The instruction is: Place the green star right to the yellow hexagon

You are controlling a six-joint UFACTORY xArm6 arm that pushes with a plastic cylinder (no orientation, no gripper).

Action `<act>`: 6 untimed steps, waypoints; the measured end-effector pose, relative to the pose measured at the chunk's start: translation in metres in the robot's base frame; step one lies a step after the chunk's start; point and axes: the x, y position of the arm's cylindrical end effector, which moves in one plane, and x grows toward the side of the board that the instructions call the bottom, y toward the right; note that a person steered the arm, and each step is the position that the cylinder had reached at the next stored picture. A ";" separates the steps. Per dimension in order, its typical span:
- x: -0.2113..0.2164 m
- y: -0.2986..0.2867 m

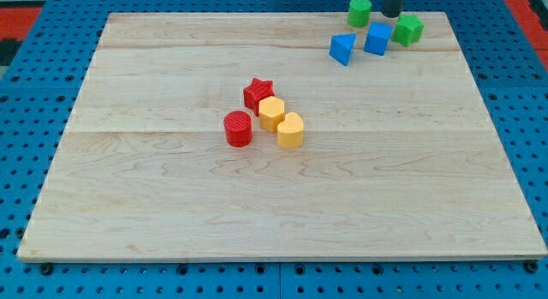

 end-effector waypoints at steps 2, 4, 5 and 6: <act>0.004 0.054; 0.175 0.033; 0.157 0.038; 0.117 0.055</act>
